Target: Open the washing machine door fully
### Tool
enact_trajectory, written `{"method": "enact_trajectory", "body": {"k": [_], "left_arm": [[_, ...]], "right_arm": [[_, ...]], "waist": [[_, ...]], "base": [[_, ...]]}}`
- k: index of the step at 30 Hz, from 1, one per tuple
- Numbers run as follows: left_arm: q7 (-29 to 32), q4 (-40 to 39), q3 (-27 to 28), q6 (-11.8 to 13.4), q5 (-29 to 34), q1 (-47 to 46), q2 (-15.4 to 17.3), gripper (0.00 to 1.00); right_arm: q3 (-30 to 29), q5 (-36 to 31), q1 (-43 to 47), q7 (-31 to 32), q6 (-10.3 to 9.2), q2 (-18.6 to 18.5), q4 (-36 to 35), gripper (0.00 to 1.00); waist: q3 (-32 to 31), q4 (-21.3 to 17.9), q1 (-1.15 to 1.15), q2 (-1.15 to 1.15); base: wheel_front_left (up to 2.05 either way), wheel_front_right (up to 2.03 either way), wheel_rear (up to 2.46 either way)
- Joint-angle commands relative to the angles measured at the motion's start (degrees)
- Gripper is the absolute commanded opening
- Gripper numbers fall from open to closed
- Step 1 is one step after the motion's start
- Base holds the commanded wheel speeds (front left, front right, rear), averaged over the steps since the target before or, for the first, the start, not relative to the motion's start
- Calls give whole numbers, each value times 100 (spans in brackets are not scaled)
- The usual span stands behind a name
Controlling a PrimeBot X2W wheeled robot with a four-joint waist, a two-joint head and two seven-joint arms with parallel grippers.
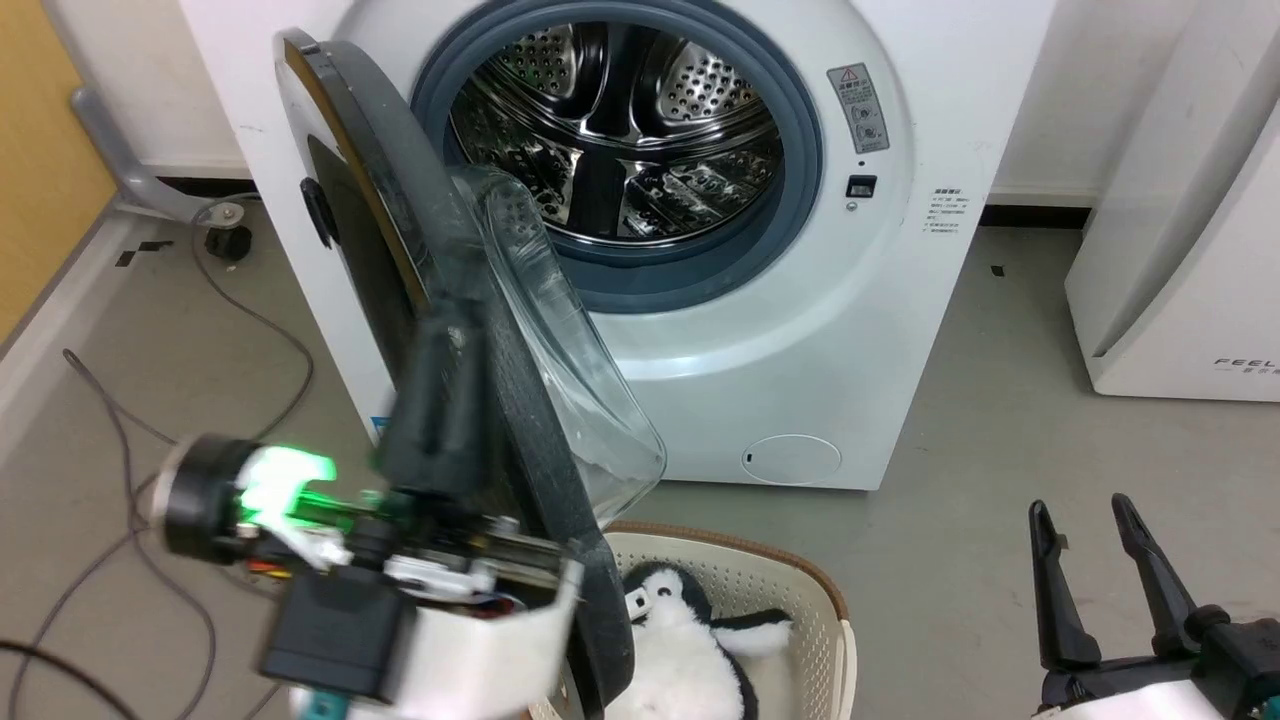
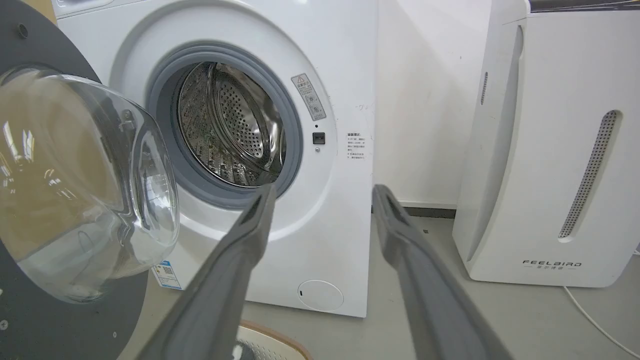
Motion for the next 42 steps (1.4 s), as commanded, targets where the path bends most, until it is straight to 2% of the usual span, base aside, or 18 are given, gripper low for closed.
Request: {"method": "enact_trajectory", "body": {"k": [1, 13, 22, 30, 42], "left_arm": [[-25, -18, -18, -21, 41, -71, 6, 0], [-25, 412, -1406, -316, -41, -3, -50, 0], [-25, 1132, -2064, -410, -143, 379, -56, 0], [-25, 1620, -2284, -375, -231, 697, -27, 0], [-25, 2294, -1930, -173, -405, 853, -56, 0]], "right_arm": [[5, -18, 66, -19, 3, 28, 10, 100], [20, -58, 68, -19, 3, 28, 18, 100], [24, -75, 64, -19, 3, 28, 28, 100], [7, -79, 62, -19, 3, 28, 58, 100], [-34, -82, 21, -19, 3, 28, 99, 100]], "waist": [[-1, -2, 0, 0], [24, 60, 0, 0], [70, 107, 0, 0], [132, 166, 0, 0], [248, 325, 0, 0]], "base": [[0, 0, 0], [0, 0, 0], [0, 0, 0], [0, 0, 0], [0, 0, 0]]}}
